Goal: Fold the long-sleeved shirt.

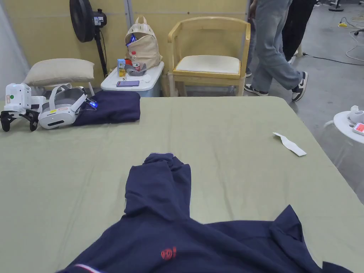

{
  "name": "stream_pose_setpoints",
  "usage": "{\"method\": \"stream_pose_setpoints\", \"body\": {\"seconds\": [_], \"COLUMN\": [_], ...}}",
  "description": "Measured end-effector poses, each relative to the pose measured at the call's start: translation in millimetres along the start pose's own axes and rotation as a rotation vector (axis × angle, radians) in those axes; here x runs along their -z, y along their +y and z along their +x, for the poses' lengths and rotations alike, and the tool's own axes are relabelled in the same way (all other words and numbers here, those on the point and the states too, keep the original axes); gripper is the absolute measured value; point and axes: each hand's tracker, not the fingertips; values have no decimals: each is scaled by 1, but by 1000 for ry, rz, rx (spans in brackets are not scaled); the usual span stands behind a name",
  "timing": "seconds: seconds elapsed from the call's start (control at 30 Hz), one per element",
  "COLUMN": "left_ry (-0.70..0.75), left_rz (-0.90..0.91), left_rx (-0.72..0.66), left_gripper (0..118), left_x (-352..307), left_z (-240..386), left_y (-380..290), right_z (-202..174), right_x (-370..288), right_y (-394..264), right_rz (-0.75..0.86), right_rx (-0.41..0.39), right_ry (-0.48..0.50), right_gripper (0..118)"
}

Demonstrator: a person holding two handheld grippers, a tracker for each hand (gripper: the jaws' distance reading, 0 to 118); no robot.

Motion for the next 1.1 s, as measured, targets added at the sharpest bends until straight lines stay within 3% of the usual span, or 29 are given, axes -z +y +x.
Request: {"method": "stream_pose_setpoints", "body": {"seconds": [0.07,0.17,0.2,0.23,0.27,0.3,0.33,0.37,0.43,0.57,0.6,0.63,0.67,0.7,0.73,0.8,0.93,1.1], "left_ry": [0,40,65,86,94,111,112,91,25,-24,-31,-42,-56,-86,-94,-98,-163,-166], "left_rz": [-7,-53,-101,-135,-158,-141,-92,-39,72,260,292,296,310,305,308,283,145,51], "left_rx": [-45,2,24,29,32,42,34,23,13,164,199,209,222,227,219,204,139,173], "left_gripper": [5,5,6,8,21,48,67,74,74,72,65,52,30,3,0,0,0,0], "left_x": [-19,-29,-26,-23,-25,-32,-46,-57,-92,-133,-138,-141,-142,-139,-135,-125,-92,-18], "left_z": [-11,-18,-22,-24,-26,-25,-24,-23,-5,23,33,42,49,54,58,72,73,59], "left_y": [-10,-24,-26,-27,-28,-26,-23,-19,-4,20,26,29,31,31,29,23,13,40], "right_z": [-5,-1,2,5,8,11,12,12,1,-30,-43,-53,-62,-72,-83,-99,-115,-109], "right_x": [-28,-50,-53,-55,-57,-65,-75,-85,-109,-129,-130,-129,-126,-117,-112,-98,-79,-61], "right_y": [-10,-22,-27,-28,-27,-25,-20,-12,17,61,70,74,77,78,77,70,47,31], "right_rz": [-16,-42,-56,-103,-134,-118,-90,-54,60,226,264,288,306,287,267,203,106,23], "right_rx": [23,16,14,22,8,13,45,80,81,53,49,30,17,9,7,-19,6,-27], "right_ry": [-26,-90,-106,-109,-140,-184,-191,-179,-158,-110,-83,-33,21,46,30,102,180,146], "right_gripper": [6,7,11,25,41,50,50,52,55,54,45,27,5,2,1,1,1,1]}}
